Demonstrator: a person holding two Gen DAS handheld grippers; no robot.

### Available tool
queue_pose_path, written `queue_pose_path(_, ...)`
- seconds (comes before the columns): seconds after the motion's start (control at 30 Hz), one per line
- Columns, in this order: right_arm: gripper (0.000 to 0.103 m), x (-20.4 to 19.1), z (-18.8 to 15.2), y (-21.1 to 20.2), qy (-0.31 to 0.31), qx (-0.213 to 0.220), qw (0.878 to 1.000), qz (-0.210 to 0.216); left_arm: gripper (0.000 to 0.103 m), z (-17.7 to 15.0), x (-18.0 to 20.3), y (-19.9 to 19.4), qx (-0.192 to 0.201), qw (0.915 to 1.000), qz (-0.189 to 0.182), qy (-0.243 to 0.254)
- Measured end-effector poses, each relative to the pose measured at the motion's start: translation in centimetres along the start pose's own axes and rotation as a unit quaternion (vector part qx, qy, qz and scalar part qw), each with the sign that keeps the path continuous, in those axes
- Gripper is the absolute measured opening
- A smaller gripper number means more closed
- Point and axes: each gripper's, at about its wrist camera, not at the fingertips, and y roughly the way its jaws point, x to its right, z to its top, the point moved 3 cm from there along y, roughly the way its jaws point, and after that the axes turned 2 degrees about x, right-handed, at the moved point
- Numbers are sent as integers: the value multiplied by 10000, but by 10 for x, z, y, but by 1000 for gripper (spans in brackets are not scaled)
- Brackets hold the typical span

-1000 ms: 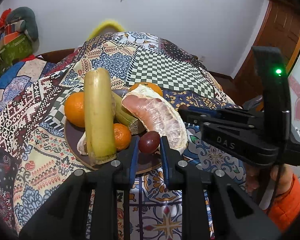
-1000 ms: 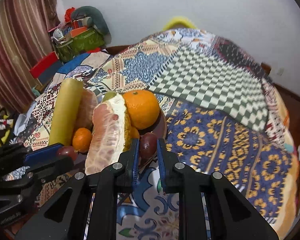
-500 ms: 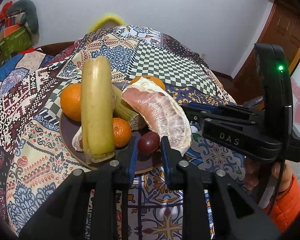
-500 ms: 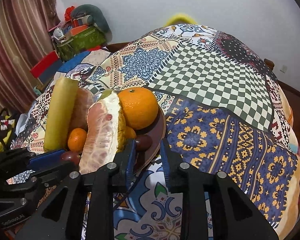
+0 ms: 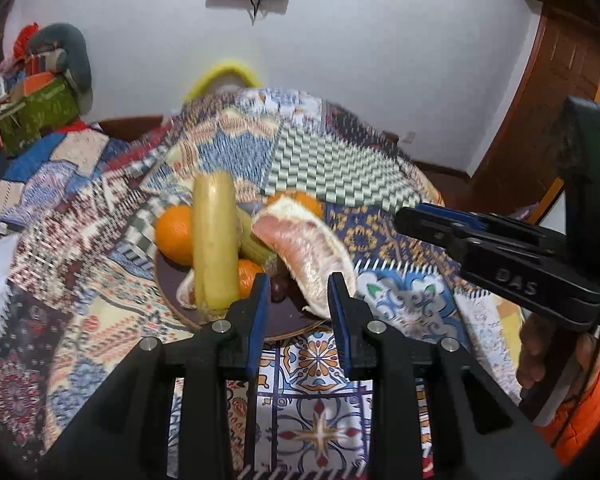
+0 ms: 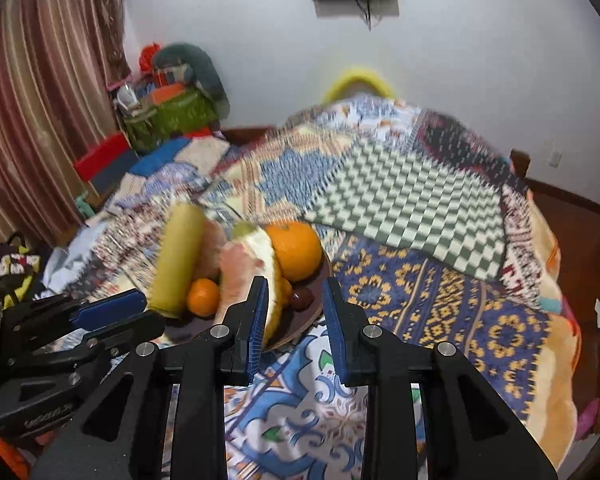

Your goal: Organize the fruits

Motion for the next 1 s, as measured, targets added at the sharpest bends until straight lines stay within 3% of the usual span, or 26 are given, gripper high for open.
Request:
queue_pose_path(0.3,25,-32,13,-101,-92,1005,9949,62,29,23,17,-98,960,9952,168,128)
queue_pose_path(0.7,26,-77,2,-207,-385,2077,9774,16,29,18,52,-226,2132,9758,207,439)
queue_pose_path(0.77,32,-84,-2,-217,-433,2200,9745,-9,31,14,56,-241,2276,9723,241,482)
queue_pose_path(0.83,44,-88,-6,-227,-429,2340,9713,-20,40,10,58,-253,2410,9689,256,506)
queue_pose_path(1.0,55,-91,-14,-238,-381,2502,9674,-84,58,2,62,-275,2676,9611,370,580)
